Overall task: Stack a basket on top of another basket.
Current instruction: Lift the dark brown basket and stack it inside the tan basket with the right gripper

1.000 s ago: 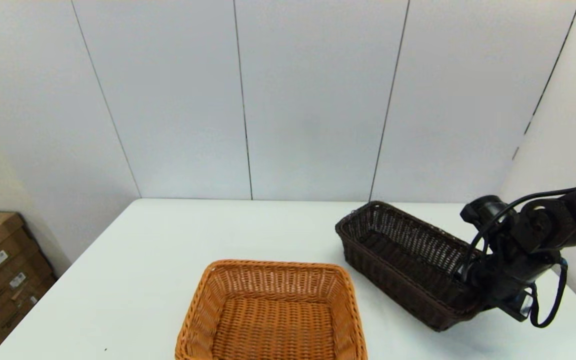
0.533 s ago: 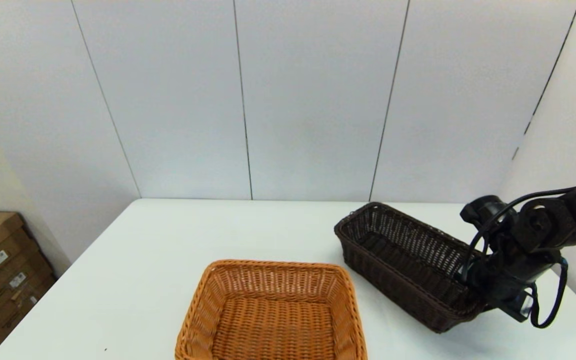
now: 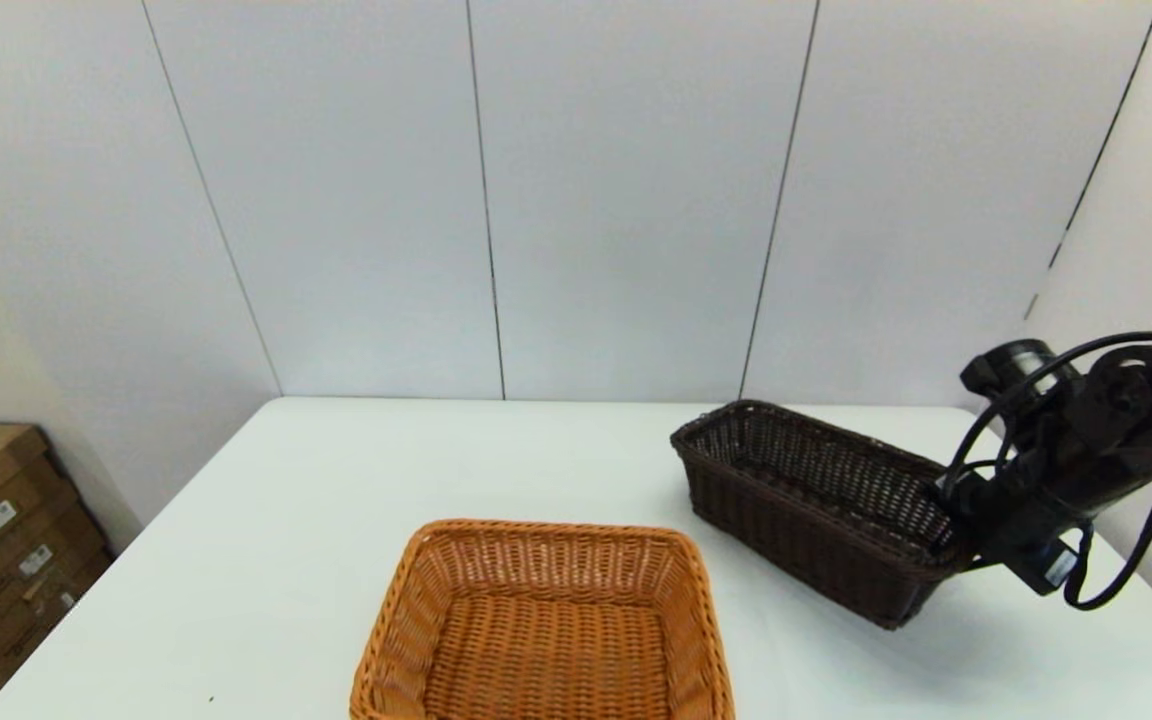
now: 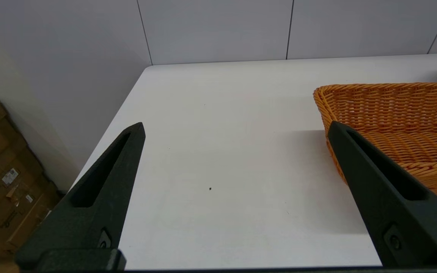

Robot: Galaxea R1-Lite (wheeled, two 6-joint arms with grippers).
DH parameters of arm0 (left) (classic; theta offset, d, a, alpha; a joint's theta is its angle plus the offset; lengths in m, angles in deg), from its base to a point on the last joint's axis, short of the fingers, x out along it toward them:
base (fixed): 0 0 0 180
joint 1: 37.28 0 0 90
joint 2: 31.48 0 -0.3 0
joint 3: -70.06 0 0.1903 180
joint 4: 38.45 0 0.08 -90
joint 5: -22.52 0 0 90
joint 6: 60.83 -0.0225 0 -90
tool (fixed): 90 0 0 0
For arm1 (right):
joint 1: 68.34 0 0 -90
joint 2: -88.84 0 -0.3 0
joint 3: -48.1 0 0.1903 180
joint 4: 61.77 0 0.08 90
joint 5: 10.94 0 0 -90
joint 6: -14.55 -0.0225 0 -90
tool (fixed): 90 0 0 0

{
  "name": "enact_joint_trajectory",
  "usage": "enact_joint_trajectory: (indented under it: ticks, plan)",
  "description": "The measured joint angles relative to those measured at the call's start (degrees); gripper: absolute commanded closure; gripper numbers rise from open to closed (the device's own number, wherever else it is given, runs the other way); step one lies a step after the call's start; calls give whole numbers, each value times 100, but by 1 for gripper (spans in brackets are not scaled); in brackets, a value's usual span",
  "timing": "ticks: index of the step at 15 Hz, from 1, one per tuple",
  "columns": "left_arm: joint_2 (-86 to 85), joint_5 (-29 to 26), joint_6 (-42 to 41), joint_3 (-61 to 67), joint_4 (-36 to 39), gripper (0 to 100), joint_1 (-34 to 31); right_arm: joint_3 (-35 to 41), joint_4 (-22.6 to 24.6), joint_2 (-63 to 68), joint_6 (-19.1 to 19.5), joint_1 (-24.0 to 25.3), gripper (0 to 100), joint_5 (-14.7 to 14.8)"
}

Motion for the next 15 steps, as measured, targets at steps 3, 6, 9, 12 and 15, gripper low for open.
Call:
enact_joint_trajectory:
  ticks: [3,6,9,12,15]
  plan:
    - [0,2,5,0,0,0,0,-113,10,-167,-137,-219,100,-405]
    - [0,0,5,0,0,0,0,-163,27,-319,-226,-344,100,-649]
    - [0,2,2,0,0,0,0,-150,21,-623,-134,-360,100,-750]
    - [0,0,0,0,-2,0,0,-116,-94,-1130,105,-306,100,-813]
    - [0,5,2,0,0,0,0,-61,-439,-1662,390,-51,100,-1017]
